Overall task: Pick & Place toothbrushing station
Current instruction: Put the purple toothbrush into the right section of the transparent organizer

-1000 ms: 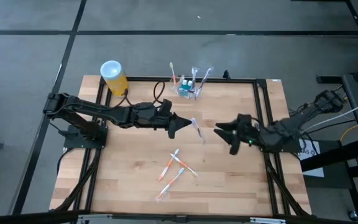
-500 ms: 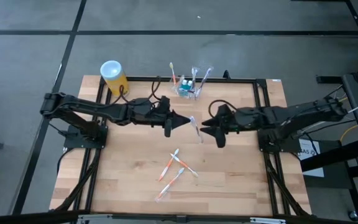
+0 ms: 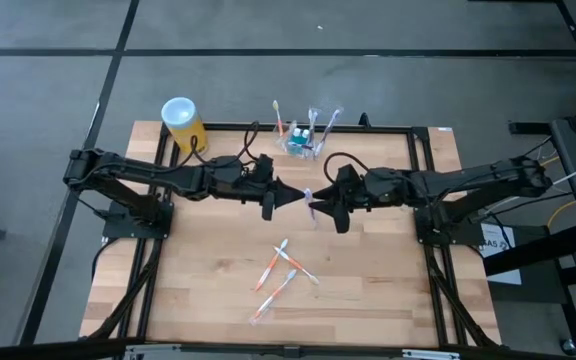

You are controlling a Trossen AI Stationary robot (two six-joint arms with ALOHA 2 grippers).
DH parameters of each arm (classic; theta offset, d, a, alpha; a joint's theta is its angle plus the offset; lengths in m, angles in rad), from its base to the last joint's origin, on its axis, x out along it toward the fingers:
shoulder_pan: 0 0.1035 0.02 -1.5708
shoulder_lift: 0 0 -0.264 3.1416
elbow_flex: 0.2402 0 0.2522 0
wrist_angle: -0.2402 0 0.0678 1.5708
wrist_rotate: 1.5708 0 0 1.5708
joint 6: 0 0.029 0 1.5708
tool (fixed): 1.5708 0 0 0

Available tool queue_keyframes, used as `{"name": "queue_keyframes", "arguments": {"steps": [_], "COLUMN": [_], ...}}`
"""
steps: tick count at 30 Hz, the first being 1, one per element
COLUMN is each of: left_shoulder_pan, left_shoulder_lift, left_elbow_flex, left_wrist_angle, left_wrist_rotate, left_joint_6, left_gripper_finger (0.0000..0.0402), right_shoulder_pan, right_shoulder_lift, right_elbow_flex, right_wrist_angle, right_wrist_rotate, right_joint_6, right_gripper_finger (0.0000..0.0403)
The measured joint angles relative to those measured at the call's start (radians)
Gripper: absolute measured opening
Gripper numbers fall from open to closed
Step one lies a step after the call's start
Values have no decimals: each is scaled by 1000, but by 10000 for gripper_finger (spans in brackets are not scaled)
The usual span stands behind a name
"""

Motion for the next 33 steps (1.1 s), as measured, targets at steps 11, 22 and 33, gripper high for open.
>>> {"name": "queue_keyframes", "arguments": {"steps": [11, 22, 33], "left_shoulder_pan": [11, 36, -20], "left_shoulder_lift": [0, -117, -458], "left_elbow_flex": [0, 0, 0], "left_wrist_angle": [-1, -97, -343], "left_wrist_rotate": [4, -147, -473], "left_joint_6": [1, 129, 377], "left_gripper_finger": [1, 38, 100], "right_shoulder_pan": [-17, -86, -355], "right_shoulder_lift": [40, 40, 40], "right_elbow_flex": [0, 61, 65], "right_wrist_angle": [120, 136, 142], "right_wrist_rotate": [-1, 178, 262], "right_joint_6": [-69, -206, -404], "right_gripper_finger": [37, 14, 14]}}
